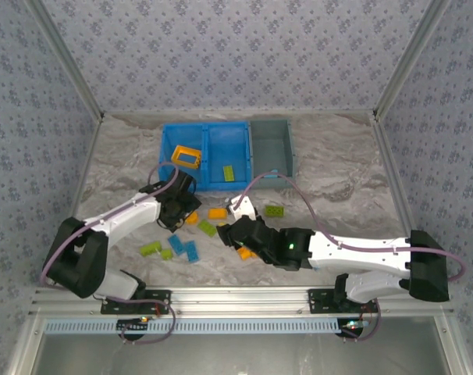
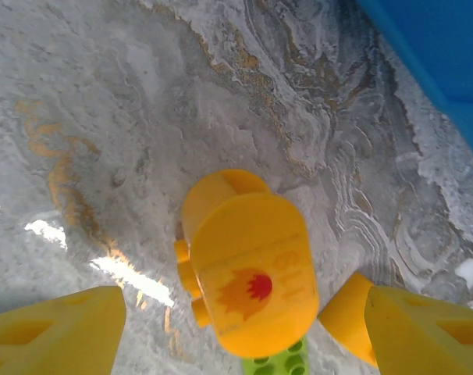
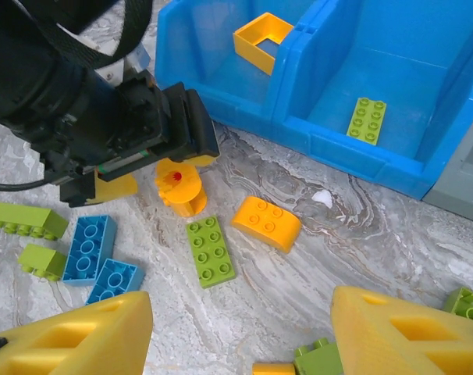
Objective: Sort the legos into containers by color
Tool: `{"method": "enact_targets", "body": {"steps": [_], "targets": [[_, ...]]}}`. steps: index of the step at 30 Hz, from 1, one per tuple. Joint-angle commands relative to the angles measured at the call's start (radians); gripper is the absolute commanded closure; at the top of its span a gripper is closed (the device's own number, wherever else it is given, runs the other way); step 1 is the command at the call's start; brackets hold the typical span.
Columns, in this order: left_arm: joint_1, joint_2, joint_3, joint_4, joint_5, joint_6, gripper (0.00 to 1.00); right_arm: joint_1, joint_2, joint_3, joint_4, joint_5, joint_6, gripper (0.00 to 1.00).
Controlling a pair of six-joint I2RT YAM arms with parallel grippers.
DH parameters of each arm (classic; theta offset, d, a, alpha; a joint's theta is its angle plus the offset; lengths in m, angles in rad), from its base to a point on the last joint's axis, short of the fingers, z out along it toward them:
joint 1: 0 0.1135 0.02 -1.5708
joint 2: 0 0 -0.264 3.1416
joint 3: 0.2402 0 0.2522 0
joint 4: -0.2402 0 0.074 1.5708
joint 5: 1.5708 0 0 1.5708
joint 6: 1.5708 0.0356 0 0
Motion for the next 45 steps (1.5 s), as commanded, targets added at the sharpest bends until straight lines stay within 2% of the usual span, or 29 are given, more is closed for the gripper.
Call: {"method": "enact_targets", "body": {"steps": [1,6,12,14,16,19,22,27,34,37,40,45], "targets": [[0.005,0.04,-0.011,0.042,0.004,-0.036,0.23,0.008,-0.017,-0.003,-0.023,0.043,0.031,0.35],[0.005,0.084,-0.027,0.083,-0.005,-0.051,0.31,0.008,-0.017,-0.002,-0.034,0.044,0.038,0.36],[0.006,0.088,-0.035,0.102,-0.028,-0.047,0.51,0.01,-0.02,-0.009,-0.041,0.045,0.049,0.36],[0.002,0.062,-0.028,0.082,-0.042,-0.031,0.61,0.01,-0.026,-0.01,-0.04,0.045,0.05,0.36],[-0.008,0.017,-0.007,0.038,-0.076,-0.007,0.67,0.009,-0.034,-0.012,-0.034,0.042,0.046,0.36],[-0.03,-0.055,0.072,-0.066,-0.152,0.07,0.69,0.009,-0.057,-0.017,0.001,0.034,0.026,0.36],[-0.014,-0.054,0.183,-0.149,-0.188,0.184,0.69,-0.012,-0.066,-0.024,0.062,0.0,0.012,0.35],[0.066,0.055,0.353,-0.188,-0.129,0.339,0.69,-0.046,-0.066,-0.025,0.128,-0.028,-0.004,0.34],[0.144,0.289,0.598,-0.25,-0.136,0.462,0.69,-0.057,-0.099,-0.029,0.107,-0.012,0.005,0.34],[0.165,0.377,0.658,-0.252,-0.114,0.494,0.67,-0.058,-0.127,-0.045,0.073,0.018,0.028,0.34],[0.165,0.454,0.711,-0.28,-0.106,0.51,0.63,-0.062,-0.148,-0.039,-0.036,0.086,0.094,0.34],[0.166,0.485,0.708,-0.275,-0.098,0.501,0.54,-0.083,-0.186,-0.064,-0.194,0.135,0.216,0.34]]}}
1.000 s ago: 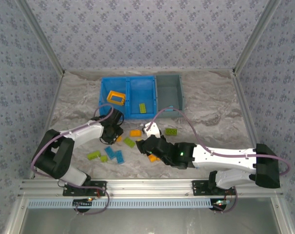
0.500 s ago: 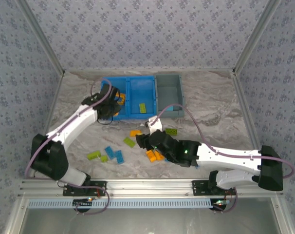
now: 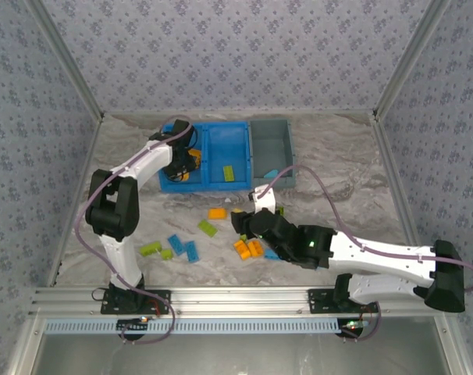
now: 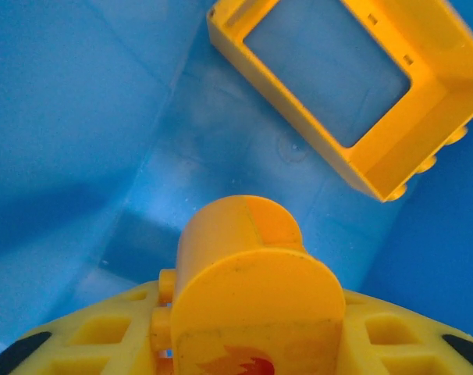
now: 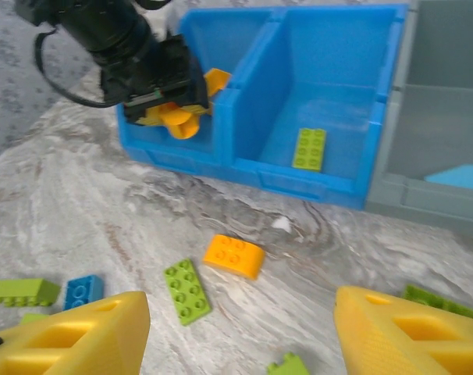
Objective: Sort the legos into containers by color
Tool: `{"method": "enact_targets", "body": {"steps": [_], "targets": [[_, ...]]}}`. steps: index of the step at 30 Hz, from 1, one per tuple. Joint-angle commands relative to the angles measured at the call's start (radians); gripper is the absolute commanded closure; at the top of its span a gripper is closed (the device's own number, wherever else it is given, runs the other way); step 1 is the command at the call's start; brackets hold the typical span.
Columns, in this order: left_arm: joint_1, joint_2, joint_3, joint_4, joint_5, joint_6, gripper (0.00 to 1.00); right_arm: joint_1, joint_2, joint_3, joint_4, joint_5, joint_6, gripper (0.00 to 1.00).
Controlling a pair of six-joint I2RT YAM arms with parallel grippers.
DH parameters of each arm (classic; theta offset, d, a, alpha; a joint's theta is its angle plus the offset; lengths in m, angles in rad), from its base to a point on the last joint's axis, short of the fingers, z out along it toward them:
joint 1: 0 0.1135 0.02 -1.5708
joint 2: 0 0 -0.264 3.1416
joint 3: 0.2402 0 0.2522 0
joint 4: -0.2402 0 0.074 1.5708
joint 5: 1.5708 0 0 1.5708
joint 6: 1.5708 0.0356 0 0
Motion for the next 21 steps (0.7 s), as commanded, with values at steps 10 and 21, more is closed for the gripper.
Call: {"method": "enact_targets", "body": {"steps": [10,21], "targets": [[-0.008,-0.114,0.034,-0.052,0.02,0.019,0.35,-0.167,-0.061,-0.053,-0.597,0.035,0.492,0.31],[-0.333,-0.574,-0.213,0.212,-0.082,0.179,0.19,-0.627,-0.203,-0.132,-0.926,-0.259,0.796,0.17]]}}
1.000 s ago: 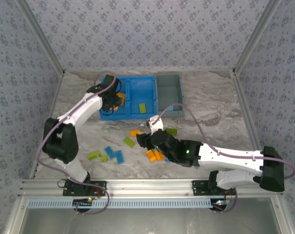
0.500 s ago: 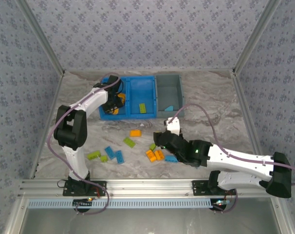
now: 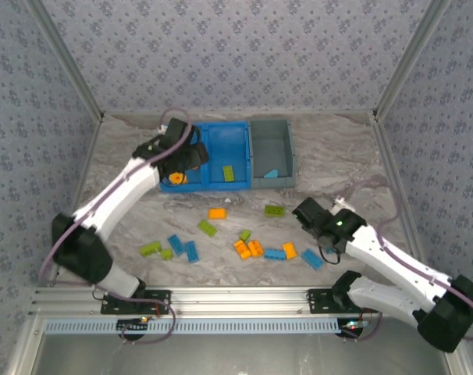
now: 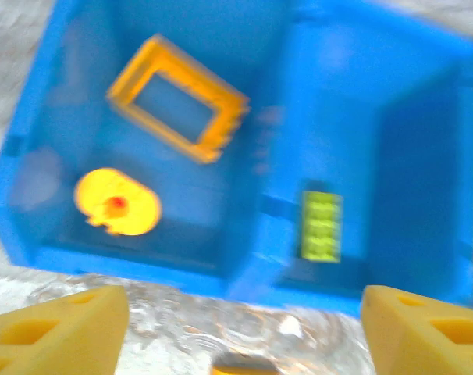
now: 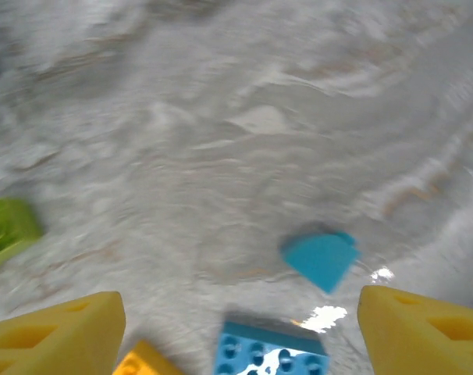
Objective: Sort the legos into containers by color
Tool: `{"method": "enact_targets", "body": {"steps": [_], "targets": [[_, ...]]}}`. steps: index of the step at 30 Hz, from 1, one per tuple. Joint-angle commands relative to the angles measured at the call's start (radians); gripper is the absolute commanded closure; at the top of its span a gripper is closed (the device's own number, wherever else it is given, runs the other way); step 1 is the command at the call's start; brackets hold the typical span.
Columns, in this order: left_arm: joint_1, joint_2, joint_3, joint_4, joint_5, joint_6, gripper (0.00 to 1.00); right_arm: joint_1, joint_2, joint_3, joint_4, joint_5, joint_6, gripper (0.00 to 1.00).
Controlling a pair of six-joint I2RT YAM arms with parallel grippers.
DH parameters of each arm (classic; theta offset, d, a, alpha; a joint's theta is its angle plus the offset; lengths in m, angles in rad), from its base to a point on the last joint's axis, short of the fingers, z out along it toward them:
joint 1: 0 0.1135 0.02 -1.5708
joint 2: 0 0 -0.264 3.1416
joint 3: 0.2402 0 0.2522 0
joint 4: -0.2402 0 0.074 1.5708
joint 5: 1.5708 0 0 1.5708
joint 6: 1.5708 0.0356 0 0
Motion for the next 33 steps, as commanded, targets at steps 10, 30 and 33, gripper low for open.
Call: {"method": "enact_targets", "body": {"steps": [10,30,33], "targets": [[-0.588,-0.401,-0.44,0.444,0.076,0.235,0.15,-0.523,-0.094,-0.229,0.214,-0.505,-0.041,0.18],[-0.738,-0.387,-0.469,0.48,0.055,0.185,0.08,-0.63,0.057,-0.3,0.373,-0.527,-0.107,0.54],[-0.738,-0.398,-0.469,0.472,0.032,0.175,0.08,-0.626,0.043,-0.291,0.375,-0.531,-0.131,0.66]]}}
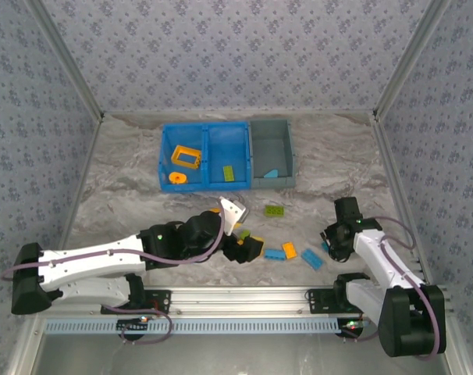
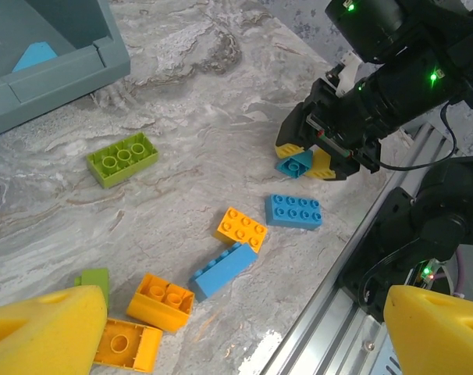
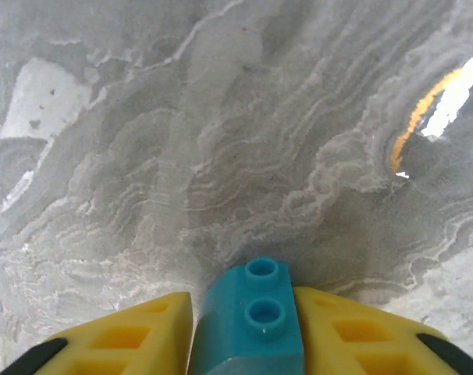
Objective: Sort the legos into containers by color
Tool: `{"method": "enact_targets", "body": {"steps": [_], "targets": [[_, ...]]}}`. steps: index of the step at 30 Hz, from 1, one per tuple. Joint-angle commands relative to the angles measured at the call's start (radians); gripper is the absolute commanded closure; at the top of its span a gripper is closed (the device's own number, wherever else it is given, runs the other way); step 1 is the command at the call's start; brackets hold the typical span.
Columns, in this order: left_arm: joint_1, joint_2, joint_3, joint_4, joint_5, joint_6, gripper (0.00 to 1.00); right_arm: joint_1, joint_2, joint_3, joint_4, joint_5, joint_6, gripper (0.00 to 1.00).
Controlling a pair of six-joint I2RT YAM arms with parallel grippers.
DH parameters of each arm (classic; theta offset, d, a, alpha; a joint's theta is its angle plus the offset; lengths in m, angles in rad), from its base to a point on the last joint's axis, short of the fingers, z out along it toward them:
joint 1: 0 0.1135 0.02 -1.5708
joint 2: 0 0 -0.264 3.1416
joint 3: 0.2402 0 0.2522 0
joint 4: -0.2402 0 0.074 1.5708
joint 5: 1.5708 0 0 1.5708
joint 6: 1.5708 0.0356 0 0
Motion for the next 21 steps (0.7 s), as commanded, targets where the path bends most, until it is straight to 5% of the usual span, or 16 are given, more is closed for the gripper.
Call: {"method": "enact_targets", "body": {"steps": [1,5,10,21], "targets": [[-0.008,-0.014,0.045,0.014,-0.049,-0.019,0.08,0.01,-0.02,0.01,0.005,0.003,-0.044,0.69],[-0.007,-0.043,0.104,-0.136,-0.259,-0.08,0.08,0.192,-0.068,0.172,-0.041,0.175,-0.126,0.71],[-0.006,-0.033,0.195,-0.354,-0.484,-0.171,0.08,0.445,0.115,0.432,0.001,0.324,-0.266,0.68],[-0.004,-0.045,0.217,-0.341,-0.49,-0.202,0.09,0.422,0.755,0.962,0.129,0.135,-0.471,0.68]]}}
